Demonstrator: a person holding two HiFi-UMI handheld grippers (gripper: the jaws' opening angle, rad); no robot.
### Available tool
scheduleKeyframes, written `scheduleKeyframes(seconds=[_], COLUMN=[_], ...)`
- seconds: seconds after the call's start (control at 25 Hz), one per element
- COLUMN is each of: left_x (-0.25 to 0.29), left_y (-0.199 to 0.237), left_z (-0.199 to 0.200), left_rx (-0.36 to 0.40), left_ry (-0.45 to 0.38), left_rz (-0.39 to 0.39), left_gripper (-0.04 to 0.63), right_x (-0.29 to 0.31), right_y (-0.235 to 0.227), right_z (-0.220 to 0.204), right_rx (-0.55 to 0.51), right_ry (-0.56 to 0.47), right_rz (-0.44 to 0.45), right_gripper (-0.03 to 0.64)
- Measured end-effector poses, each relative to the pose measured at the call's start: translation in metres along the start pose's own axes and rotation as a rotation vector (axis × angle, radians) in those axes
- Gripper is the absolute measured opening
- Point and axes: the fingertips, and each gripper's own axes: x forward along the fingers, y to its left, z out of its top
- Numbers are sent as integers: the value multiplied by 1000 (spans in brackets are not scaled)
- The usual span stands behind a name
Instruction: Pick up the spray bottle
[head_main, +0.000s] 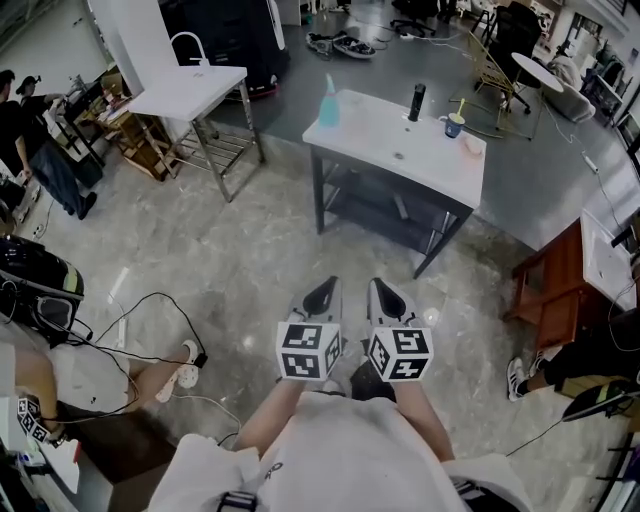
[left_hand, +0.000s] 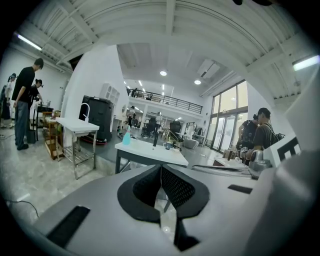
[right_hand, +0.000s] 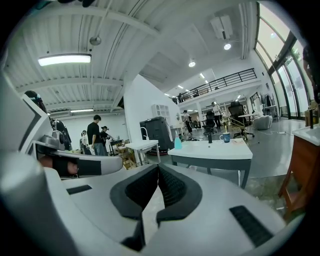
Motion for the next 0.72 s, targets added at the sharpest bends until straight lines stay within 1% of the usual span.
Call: scheduleKeyframes(seconds=[0.16, 0.36, 0.56, 0.72], left_x=[-1, 14, 36, 59], left_y=[9, 17, 23, 36], left_z=[5, 0, 0, 4], left_rx=[1, 5, 5, -4], left_ry=[-5, 12, 22, 30], left_rz=[7, 16, 21, 49], left_gripper=[26, 26, 26, 26], right_x=[9, 29, 53, 80], right_y=[4, -2, -15, -26], right_z=[4, -3, -8, -6], right_rx=[3, 12, 16, 14], right_ry=[-12, 7, 30, 46], right_rz=[3, 12, 24, 47], right_gripper=[26, 26, 26, 26])
